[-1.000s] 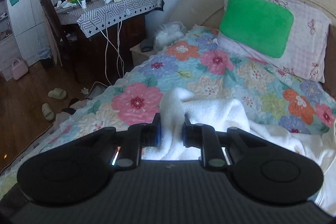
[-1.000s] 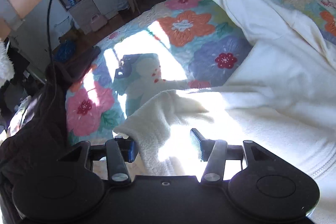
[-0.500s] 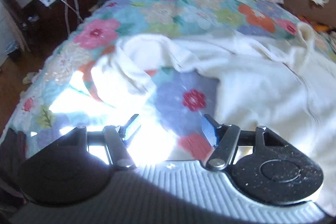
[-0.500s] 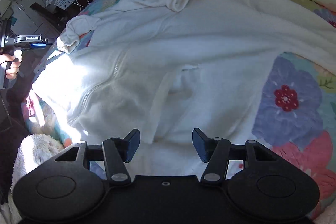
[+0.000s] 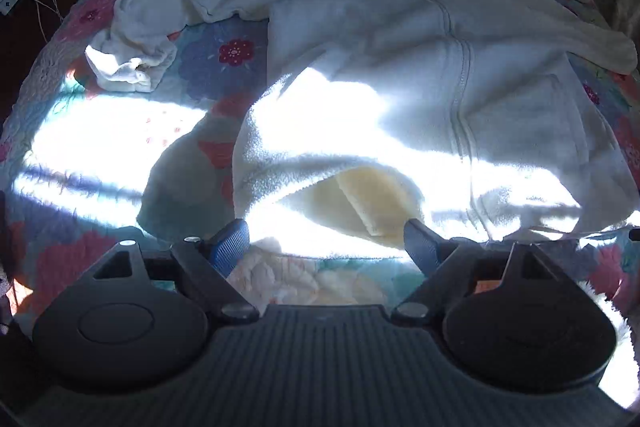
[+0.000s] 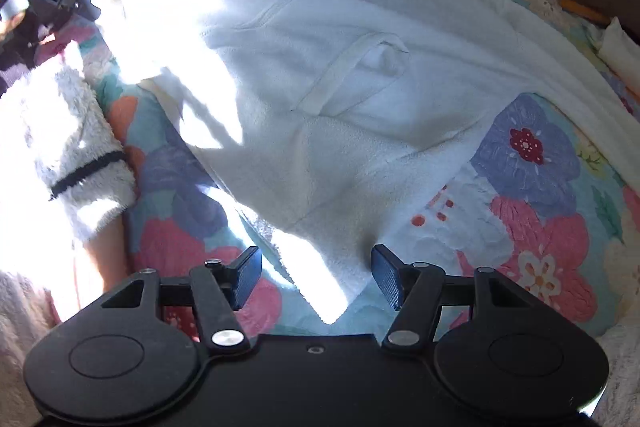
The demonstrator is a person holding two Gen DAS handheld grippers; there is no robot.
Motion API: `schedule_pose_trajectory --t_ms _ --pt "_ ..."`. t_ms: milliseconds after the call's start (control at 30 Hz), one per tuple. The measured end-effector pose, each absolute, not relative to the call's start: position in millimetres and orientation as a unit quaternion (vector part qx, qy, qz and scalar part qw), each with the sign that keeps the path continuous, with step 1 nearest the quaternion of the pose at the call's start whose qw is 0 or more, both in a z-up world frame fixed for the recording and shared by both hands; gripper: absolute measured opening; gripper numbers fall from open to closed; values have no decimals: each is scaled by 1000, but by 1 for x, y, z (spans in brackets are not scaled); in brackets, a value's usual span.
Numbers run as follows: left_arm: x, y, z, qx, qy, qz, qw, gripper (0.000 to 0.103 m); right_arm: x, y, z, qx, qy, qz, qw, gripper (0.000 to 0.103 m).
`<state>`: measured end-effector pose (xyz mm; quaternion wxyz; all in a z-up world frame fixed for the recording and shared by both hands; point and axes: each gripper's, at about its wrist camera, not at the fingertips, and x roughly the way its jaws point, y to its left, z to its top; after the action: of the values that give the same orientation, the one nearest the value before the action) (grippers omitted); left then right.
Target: Fold clothes
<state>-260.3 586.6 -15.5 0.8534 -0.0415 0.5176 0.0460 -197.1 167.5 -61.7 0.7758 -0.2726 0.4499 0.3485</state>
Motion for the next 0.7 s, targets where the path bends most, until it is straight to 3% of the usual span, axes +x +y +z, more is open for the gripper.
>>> schedule_pose_trajectory --t_ms 67,100,133,267,400,467,533,567,600,633,667,700 --pt "-262 585 -22 -23 508 61 859 84 -209 174 -72 -346 384 316 796 51" --pt "-262 585 -24 -14 500 72 863 84 -210 174 -74 -358 370 299 804 17" --pt "-261 587 -27 -10 494 84 865 84 -210 173 -76 -362 363 283 811 11" --pt "-260 594 -28 -16 465 106 879 81 -201 144 -51 -272 379 262 845 9" --pt "-259 594 -30 -24 434 95 895 82 -194 139 -50 -272 371 223 859 10" --pt "-254 590 -41 -21 435 94 895 82 -195 150 -61 -289 363 221 858 16" --pt "-248 583 -56 -4 447 103 889 82 -202 164 -70 -315 339 229 856 32" --pt "-246 580 -63 4 453 107 885 80 -208 172 -75 -338 316 231 856 32" --pt "-244 578 -70 13 458 116 881 76 -211 177 -80 -358 293 233 855 29" --pt "-242 579 -75 5 473 133 871 58 -215 182 -82 -376 268 234 856 10" --pt "-240 583 -79 -11 492 153 857 36 -215 185 -83 -383 255 230 857 8" --pt "-242 591 -78 -49 496 167 851 24 -211 183 -79 -373 255 226 863 8"
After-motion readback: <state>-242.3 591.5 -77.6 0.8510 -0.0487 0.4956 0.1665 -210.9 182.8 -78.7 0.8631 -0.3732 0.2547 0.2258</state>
